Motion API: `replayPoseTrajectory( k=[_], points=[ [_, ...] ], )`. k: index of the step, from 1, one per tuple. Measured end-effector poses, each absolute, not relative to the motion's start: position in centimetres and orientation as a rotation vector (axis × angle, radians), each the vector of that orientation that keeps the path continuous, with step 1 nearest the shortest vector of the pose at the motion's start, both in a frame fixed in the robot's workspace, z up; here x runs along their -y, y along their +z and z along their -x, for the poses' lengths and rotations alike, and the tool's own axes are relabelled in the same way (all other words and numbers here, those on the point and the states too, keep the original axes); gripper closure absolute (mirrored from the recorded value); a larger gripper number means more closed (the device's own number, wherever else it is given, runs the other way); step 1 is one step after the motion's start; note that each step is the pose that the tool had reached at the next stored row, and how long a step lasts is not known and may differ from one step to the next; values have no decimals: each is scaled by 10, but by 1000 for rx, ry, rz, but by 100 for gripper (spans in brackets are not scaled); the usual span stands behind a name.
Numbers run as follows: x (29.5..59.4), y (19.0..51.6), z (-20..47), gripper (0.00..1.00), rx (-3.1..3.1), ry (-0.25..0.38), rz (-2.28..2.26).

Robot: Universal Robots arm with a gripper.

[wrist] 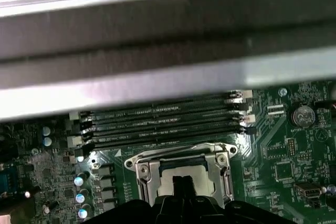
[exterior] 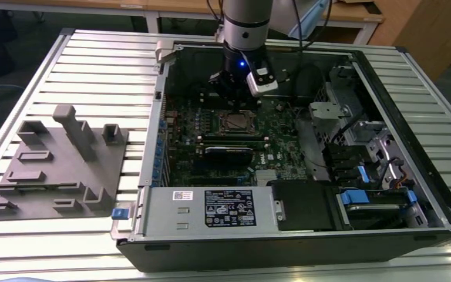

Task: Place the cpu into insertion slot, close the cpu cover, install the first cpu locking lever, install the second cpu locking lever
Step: 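Install the first cpu locking lever, then install the second cpu locking lever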

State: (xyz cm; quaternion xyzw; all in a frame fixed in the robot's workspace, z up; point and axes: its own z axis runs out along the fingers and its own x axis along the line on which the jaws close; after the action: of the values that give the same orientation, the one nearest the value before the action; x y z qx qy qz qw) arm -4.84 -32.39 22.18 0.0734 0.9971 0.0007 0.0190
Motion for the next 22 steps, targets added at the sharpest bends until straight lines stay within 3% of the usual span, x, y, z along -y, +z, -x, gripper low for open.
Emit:
replayPoseTrajectory(
  k=[22],
  points=[
    [328,223,46,90,-3095,6,-228]
  ],
)
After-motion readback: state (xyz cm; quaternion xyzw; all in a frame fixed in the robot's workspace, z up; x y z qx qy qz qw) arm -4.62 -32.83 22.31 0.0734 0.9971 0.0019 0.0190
